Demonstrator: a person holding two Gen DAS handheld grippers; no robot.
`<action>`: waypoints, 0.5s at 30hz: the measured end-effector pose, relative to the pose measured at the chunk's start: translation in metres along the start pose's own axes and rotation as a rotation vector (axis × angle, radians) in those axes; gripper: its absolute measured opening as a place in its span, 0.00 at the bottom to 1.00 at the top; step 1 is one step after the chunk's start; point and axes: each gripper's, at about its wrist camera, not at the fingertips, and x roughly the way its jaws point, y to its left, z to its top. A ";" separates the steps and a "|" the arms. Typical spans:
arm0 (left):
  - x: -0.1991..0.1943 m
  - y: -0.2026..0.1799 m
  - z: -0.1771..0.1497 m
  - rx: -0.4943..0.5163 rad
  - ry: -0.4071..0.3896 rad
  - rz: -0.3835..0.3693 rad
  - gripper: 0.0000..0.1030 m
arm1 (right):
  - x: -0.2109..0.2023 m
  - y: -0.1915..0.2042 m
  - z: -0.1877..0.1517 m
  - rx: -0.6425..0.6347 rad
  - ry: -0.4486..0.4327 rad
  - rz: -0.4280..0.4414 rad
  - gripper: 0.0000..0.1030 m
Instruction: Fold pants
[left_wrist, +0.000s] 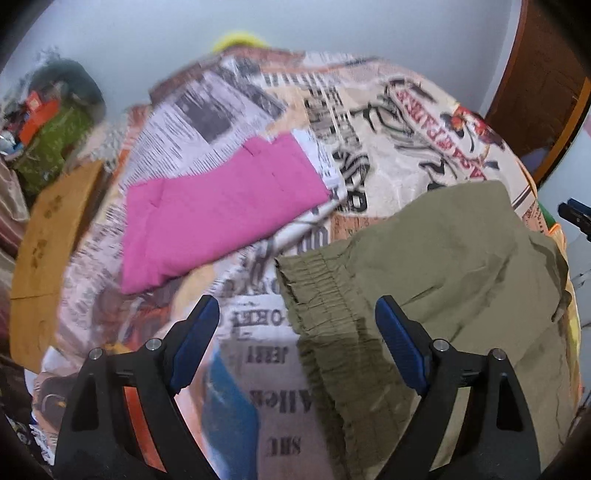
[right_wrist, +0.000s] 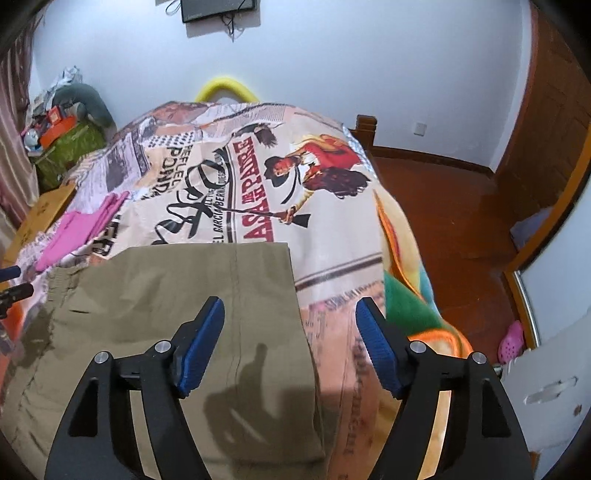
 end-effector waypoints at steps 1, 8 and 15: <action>0.008 -0.001 0.002 -0.004 0.022 -0.013 0.85 | 0.011 0.000 0.003 -0.007 0.014 -0.001 0.68; 0.045 -0.011 0.014 0.017 0.075 -0.021 0.85 | 0.058 0.003 0.013 -0.058 0.093 -0.014 0.68; 0.068 0.001 0.021 -0.019 0.102 -0.051 0.85 | 0.102 0.009 0.029 -0.070 0.134 0.017 0.67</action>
